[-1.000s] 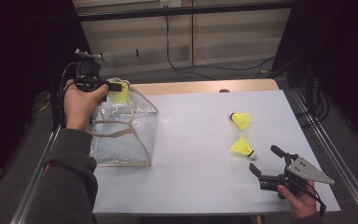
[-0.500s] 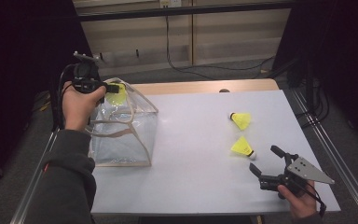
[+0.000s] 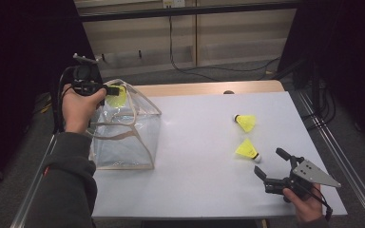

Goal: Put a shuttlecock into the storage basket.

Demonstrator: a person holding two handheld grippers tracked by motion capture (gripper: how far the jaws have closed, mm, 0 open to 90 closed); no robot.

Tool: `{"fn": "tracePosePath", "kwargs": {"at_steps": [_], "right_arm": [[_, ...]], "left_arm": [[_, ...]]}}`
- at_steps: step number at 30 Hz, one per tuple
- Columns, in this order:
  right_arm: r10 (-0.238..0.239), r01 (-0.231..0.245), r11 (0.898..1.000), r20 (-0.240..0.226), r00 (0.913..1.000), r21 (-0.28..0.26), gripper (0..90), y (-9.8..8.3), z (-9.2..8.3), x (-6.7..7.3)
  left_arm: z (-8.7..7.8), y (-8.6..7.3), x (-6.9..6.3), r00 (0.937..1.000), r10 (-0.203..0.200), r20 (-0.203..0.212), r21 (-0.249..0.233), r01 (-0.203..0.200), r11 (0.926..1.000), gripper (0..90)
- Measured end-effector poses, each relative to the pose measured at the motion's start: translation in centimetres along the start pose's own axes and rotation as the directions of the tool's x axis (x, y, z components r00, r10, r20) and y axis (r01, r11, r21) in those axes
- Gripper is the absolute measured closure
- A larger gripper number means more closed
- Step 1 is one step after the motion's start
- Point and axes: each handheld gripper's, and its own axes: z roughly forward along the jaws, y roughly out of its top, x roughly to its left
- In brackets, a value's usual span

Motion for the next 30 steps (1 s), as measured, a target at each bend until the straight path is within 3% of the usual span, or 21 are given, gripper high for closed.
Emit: {"fn": "tracePosePath", "kwargs": {"at_steps": [15, 30], "right_arm": [[0.001, -0.001, 1.000, 0.001, 1.0000, 0.001, 1.6, 0.0, -0.1, -0.1], [0.002, -0.002, 1.000, 0.000, 1.0000, -0.001, 1.6, 0.0, -0.1, -0.1]], "left_arm": [[0.3, -0.3, 0.6, 0.9998, -0.018, -0.010, 0.001, 0.018, 0.9998, 83.7], [1.0, -0.6, 1.2, 0.9980, -0.030, -0.056, 0.016, 0.031, 0.9994, 83.7]]}}
